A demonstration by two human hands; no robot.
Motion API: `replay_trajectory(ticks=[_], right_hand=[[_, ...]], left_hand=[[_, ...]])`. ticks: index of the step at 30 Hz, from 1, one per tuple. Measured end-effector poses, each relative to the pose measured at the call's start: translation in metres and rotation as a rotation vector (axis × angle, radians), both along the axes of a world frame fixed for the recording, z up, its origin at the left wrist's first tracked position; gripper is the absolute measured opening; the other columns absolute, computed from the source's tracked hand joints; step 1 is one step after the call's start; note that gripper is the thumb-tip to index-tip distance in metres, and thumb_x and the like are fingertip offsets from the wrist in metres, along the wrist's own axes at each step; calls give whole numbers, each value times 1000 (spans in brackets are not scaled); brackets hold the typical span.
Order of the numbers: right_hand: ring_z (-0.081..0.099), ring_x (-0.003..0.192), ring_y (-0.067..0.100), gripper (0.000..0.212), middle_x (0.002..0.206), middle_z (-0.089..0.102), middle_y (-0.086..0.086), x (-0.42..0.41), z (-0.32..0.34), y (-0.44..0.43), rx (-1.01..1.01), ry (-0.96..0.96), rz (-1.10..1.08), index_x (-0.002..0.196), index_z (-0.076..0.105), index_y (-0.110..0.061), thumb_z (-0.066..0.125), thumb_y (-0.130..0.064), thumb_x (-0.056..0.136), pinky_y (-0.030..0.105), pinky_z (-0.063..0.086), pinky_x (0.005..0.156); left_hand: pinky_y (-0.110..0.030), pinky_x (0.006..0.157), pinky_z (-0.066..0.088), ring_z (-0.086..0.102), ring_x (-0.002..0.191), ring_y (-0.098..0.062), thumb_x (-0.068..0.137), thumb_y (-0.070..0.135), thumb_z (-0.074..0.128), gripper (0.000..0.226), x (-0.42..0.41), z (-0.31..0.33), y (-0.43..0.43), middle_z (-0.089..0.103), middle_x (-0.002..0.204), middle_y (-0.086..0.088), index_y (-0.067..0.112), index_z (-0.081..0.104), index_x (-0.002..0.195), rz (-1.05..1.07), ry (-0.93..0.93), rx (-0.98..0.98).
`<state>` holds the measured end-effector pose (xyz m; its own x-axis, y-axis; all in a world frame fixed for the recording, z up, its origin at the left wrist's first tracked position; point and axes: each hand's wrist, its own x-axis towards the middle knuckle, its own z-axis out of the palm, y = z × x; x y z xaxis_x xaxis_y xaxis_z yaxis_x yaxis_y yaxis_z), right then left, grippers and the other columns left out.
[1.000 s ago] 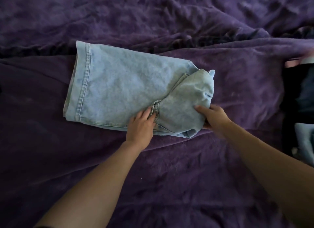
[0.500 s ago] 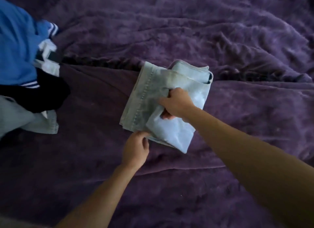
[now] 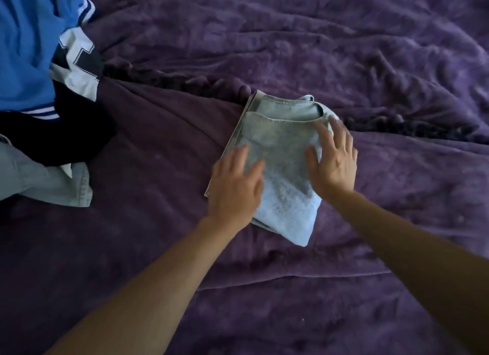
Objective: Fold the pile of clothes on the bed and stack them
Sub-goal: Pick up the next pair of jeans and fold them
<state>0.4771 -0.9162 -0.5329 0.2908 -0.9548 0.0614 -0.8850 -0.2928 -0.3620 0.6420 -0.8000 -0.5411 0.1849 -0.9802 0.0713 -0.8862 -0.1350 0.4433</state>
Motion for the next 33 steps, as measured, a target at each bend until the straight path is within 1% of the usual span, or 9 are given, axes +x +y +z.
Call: replay_trajectory(ticks=[2,5,11,17,22,24,26,30,33], right_hand=[[11,148,26,57,161,14,7,-2,-14,-19,75,154,99,149,28,-31,44,-44,97,50,25,110],[-2,149,22,60,163,0,5,24,-43,-52,131,307,268,151,16,-39,26,-61,96,55,13,115],[-5,149,23,67,163,-3,1,54,-89,-77,319,499,244,151,6,-40,10,-70,92,61,5,114],[8,148,26,63,162,11,6,6,-49,-44,90,117,-31,151,20,-37,32,-61,93,52,17,115],[35,136,30,66,158,16,3,-28,-57,51,453,-158,-334,146,13,-49,37,-69,88,47,41,95],[51,114,23,66,145,33,-1,-25,-61,61,519,-296,-411,143,13,-53,40,-72,85,38,42,85],[51,97,17,65,127,40,-6,-25,-57,58,550,-388,-465,141,17,-55,45,-71,84,33,38,79],[50,85,13,63,117,39,-11,-54,-27,62,450,-324,-394,140,21,-55,46,-69,84,31,39,74],[58,93,20,72,121,39,-10,-100,3,76,416,-196,-383,140,18,-54,45,-78,77,35,43,75]], left_hand=[[-54,107,30,27,140,-36,95,39,46,43,-14,-13,-12,31,152,-15,23,50,134,-168,-138,143],[-59,113,15,6,146,-36,95,56,31,61,-3,-47,5,6,160,-12,30,23,150,-138,-232,362],[-61,108,26,16,144,-40,93,61,27,69,18,-74,23,5,161,-12,28,15,152,-136,-233,337],[-55,103,30,28,135,-41,91,63,28,60,15,-51,-30,4,159,-17,44,17,147,83,-94,347],[-50,90,40,42,111,-40,96,56,31,59,13,-48,-71,41,131,-23,39,15,150,178,-123,397],[-49,85,43,48,105,-41,96,51,36,57,14,-45,-70,43,124,-21,37,19,150,202,-34,378],[-46,79,45,55,94,-42,97,46,41,57,10,-34,-63,43,121,-20,36,21,149,211,47,361],[-47,68,47,58,82,-46,96,33,49,53,-27,0,-39,46,115,-22,24,35,146,148,3,267],[-46,59,46,59,75,-46,93,26,55,47,-84,29,-19,49,107,-21,17,46,139,103,35,241]])
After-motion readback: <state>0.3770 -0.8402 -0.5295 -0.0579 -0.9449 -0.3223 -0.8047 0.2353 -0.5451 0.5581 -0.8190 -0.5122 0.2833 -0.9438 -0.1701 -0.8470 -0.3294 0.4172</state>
